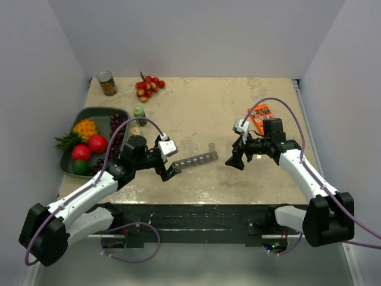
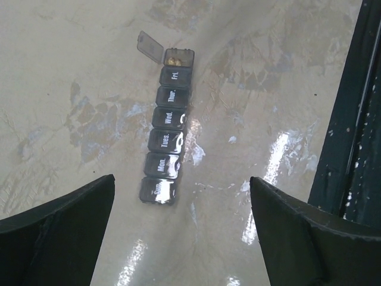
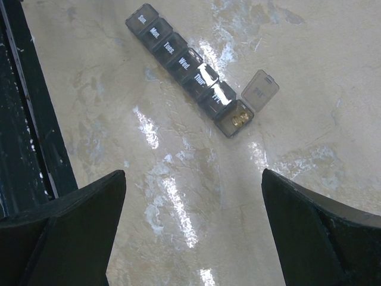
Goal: Sort the pills into containers
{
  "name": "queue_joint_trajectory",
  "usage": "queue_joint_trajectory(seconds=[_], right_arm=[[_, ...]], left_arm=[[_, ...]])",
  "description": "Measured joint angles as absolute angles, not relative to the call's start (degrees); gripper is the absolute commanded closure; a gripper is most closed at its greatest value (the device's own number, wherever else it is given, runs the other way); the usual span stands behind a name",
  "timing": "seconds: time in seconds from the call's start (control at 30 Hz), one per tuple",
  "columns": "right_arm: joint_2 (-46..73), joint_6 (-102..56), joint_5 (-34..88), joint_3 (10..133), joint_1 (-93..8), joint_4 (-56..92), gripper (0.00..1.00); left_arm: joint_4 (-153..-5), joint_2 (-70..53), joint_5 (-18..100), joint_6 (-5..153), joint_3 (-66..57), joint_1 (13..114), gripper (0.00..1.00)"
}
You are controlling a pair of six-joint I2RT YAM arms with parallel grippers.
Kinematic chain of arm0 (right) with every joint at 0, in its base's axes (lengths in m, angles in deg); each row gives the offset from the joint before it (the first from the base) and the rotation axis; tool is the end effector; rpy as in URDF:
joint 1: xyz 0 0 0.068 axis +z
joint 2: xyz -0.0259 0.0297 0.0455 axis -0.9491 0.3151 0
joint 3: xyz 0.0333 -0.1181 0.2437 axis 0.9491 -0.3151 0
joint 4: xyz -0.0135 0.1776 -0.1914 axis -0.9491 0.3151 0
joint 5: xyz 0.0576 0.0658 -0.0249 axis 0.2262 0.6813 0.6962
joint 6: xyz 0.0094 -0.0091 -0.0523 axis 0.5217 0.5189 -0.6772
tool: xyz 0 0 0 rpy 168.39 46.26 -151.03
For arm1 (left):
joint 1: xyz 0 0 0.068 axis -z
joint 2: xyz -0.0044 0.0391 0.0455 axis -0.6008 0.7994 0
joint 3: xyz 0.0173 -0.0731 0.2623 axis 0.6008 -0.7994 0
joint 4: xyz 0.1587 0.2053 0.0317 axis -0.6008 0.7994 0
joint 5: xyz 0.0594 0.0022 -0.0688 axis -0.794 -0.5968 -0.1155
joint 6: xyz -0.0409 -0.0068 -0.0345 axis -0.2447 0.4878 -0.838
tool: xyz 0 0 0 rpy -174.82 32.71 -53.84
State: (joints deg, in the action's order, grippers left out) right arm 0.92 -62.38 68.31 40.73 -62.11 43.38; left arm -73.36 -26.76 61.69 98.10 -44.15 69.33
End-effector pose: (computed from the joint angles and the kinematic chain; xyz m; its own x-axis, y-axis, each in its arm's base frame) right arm 0.2268 0.0652 0.2430 -0.3122 -0.4112 -0.8564 -0.9026 0.4097 0.1323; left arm 0.1735 -0.1308 0.2413 -0.2017 0.3486 -0.9153 0.8973 0.4404 -0.0300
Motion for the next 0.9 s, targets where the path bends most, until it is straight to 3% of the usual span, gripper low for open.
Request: queue_joint_trajectory(seconds=[0.63, 0.9], right_arm=[[2.1, -62.9, 68.4, 40.7, -62.3, 43.4, 0.01], [2.1, -63.0, 68.5, 40.7, -62.3, 43.4, 0.01]], left_arm=[[-85.1, -14.7, 60.4, 111.1, -48.3, 72.7, 0.04], [-85.1, -5.6, 55.7, 113.9, -43.7, 74.9, 0.15]])
